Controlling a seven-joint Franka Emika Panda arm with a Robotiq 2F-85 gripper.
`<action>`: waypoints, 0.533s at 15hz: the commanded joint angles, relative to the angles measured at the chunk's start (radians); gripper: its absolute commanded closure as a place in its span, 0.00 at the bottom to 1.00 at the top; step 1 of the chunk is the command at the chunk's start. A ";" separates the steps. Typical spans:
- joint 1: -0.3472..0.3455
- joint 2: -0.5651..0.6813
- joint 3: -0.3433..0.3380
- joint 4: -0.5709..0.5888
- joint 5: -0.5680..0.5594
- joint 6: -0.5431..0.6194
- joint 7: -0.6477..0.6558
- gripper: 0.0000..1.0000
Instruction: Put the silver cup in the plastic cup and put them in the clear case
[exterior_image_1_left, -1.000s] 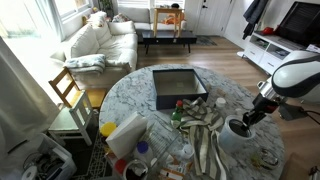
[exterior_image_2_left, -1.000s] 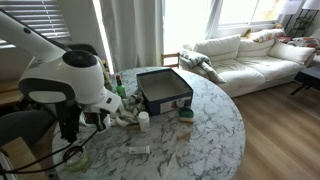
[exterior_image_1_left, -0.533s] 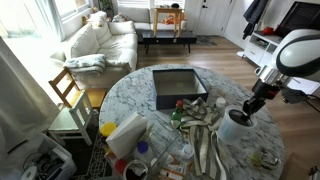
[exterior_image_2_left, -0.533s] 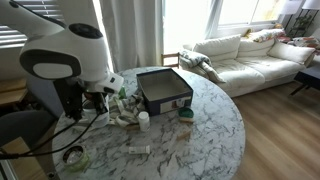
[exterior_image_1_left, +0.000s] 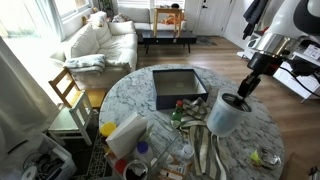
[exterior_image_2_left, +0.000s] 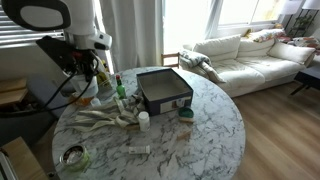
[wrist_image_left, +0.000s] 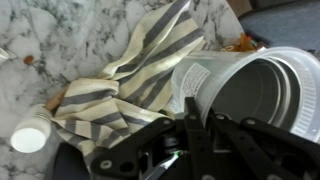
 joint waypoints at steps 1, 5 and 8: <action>0.071 0.037 0.032 0.063 0.096 -0.022 -0.008 0.98; 0.085 0.038 0.059 0.071 0.138 -0.010 0.001 0.93; 0.094 0.073 0.068 0.095 0.169 -0.011 0.000 0.93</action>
